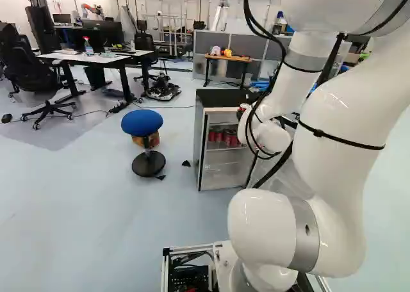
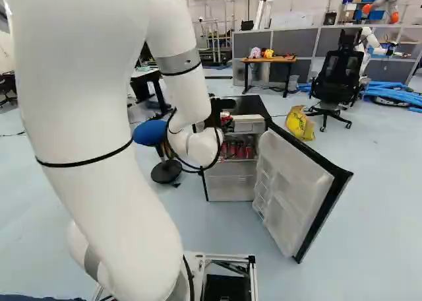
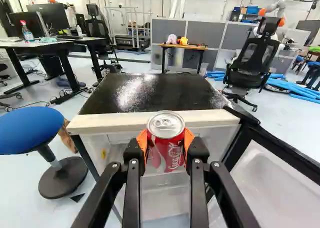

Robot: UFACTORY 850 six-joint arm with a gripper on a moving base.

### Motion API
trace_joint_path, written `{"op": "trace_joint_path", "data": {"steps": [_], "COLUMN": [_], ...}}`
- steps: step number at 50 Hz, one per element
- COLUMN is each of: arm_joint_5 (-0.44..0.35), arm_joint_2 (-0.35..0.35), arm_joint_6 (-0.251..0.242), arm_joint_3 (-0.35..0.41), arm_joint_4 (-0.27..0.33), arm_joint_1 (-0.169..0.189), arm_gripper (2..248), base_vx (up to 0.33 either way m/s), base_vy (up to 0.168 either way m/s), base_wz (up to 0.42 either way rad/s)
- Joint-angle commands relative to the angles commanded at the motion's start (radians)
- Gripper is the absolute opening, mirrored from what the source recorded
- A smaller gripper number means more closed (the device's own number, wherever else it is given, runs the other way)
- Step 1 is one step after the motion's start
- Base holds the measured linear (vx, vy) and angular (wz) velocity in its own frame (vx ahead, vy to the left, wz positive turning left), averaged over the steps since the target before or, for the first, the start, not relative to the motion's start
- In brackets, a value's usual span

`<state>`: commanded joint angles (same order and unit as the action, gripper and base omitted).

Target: Grab a drink from the fridge

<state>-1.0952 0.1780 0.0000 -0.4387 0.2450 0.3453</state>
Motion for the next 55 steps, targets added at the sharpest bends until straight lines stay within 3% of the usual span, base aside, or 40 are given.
{"op": "trace_joint_path", "data": {"steps": [55], "arm_joint_5": [0.121], "arm_joint_2": [-0.003], "arm_joint_6": [0.000], "arm_joint_3": [-0.143], "arm_joint_4": [-0.072], "arm_joint_1": [-0.053], "arm_gripper": [93], "base_vx": [0.000], "base_vy": [0.000], "base_wz": [0.000]}}
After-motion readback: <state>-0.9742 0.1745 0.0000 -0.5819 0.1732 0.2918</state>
